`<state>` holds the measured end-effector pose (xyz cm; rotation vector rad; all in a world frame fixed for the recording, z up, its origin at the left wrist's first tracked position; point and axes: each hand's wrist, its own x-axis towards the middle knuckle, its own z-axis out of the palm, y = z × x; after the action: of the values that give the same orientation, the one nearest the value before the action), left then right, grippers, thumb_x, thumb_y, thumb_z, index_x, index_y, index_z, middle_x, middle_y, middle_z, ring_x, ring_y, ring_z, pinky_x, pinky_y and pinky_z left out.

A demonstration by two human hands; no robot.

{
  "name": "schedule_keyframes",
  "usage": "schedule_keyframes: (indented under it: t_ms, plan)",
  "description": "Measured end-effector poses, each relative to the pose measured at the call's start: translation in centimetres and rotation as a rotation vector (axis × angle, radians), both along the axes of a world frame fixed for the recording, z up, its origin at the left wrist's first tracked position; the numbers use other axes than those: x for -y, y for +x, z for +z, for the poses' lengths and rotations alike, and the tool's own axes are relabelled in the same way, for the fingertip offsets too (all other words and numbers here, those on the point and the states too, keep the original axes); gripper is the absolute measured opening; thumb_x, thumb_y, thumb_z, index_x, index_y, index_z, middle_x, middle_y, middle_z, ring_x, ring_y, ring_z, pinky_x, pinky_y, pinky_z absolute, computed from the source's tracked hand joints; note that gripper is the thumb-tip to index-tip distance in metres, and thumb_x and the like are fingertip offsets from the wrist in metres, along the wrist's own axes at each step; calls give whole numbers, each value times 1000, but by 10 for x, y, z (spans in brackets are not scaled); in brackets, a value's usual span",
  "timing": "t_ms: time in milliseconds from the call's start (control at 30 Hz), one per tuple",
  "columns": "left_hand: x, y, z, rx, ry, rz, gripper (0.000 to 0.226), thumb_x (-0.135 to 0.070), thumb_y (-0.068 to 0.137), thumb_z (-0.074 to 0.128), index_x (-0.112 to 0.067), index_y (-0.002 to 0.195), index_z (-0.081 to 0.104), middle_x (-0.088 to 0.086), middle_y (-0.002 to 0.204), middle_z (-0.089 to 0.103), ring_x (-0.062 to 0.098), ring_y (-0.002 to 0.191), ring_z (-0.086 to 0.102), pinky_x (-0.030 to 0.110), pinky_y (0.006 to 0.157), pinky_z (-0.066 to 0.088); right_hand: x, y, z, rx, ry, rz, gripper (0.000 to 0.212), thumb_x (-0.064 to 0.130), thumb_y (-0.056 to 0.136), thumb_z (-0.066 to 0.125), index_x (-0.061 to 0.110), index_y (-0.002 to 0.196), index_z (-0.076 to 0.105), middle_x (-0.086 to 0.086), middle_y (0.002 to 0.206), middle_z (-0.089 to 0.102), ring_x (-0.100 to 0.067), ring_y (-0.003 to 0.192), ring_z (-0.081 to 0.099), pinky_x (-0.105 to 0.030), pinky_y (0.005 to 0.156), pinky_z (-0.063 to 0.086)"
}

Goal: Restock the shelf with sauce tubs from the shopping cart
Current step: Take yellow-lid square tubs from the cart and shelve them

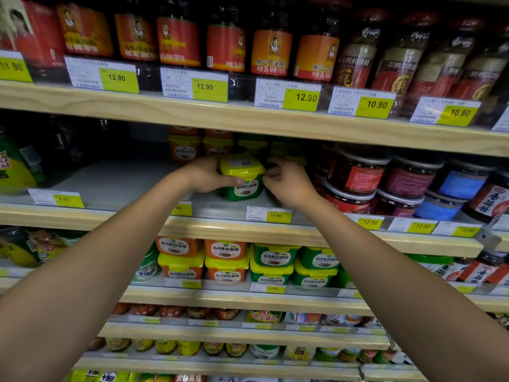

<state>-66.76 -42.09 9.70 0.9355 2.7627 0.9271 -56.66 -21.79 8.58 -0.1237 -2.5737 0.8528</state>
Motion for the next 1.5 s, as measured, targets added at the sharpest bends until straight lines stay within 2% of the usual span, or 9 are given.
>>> schedule_keyframes:
  t_ms: [200, 367, 467, 533, 667, 867, 1000, 1133, 1500]
  plan:
    - [-8, 8, 0, -6, -35, 177, 51, -55, 88, 71, -16, 121, 68, 12, 105, 71, 32, 95, 68, 28, 63, 47, 7, -3, -4, 313, -56, 21, 40, 12, 97, 59, 4, 137, 57, -11, 127, 67, -26, 118, 62, -30, 97, 49]
    - [-18, 3, -3, 226, 172, 207, 38, -35, 92, 74, -13, 121, 66, 13, 115, 70, 31, 103, 70, 46, 90, 61, 11, -4, 5, 443, -72, 82, 48, 11, 100, 57, 7, 146, 46, -9, 143, 57, -27, 126, 57, -38, 108, 46]
    - [-27, 6, -4, 326, 265, 198, 10, -4, 97, 60, -11, 100, 65, 12, 103, 70, 22, 92, 68, 26, 71, 61, 9, -8, 8, 457, -57, 53, 47, 10, 98, 56, 9, 144, 48, -12, 141, 58, -28, 125, 58, -44, 109, 45]
    - [-32, 11, -3, 424, 347, 202, 29, 10, 97, 45, -13, 84, 56, 7, 88, 62, 15, 82, 60, 18, 65, 56, 9, -10, 10, 459, -52, 40, 43, 10, 97, 55, 9, 140, 52, -13, 136, 61, -29, 120, 60, -46, 106, 48]
    - [-36, 3, -5, 528, 442, 187, 39, 20, 89, 33, -12, 87, 55, 7, 93, 60, 20, 94, 60, 34, 90, 53, 11, -10, 13, 445, -13, 29, 33, 8, 95, 53, 7, 128, 59, -16, 123, 66, -29, 106, 64, -36, 89, 53]
    - [-42, 7, -9, 305, 223, 174, 33, 22, 83, 34, -6, 80, 51, 10, 75, 47, 18, 65, 43, 13, 39, 30, 15, -17, 11, 441, 93, -1, 33, 4, 96, 51, 3, 128, 58, -20, 129, 61, -33, 115, 58, -28, 84, 44]
    - [-42, 4, -12, 132, 23, 119, 37, 0, 93, 49, -9, 128, 58, 18, 124, 62, 24, 94, 53, 25, 76, 40, 16, -20, 9, 457, 147, -54, 34, 8, 99, 45, 2, 131, 55, -20, 136, 57, -33, 121, 55, -27, 89, 43]
    - [-43, 5, -10, 57, -66, 85, 40, -1, 97, 48, -7, 137, 54, 19, 136, 58, 31, 118, 56, 26, 85, 37, 18, -29, 6, 469, 176, -82, 34, 10, 100, 42, 2, 131, 55, -20, 137, 57, -33, 121, 56, -27, 87, 42]
    - [-45, 6, -5, 22, -114, 59, 39, -3, 97, 49, -11, 135, 52, 17, 130, 59, 21, 98, 49, 27, 83, 38, 18, -36, 8, 503, 178, -92, 30, 11, 100, 42, 3, 123, 59, -20, 128, 61, -32, 113, 60, -26, 77, 40]
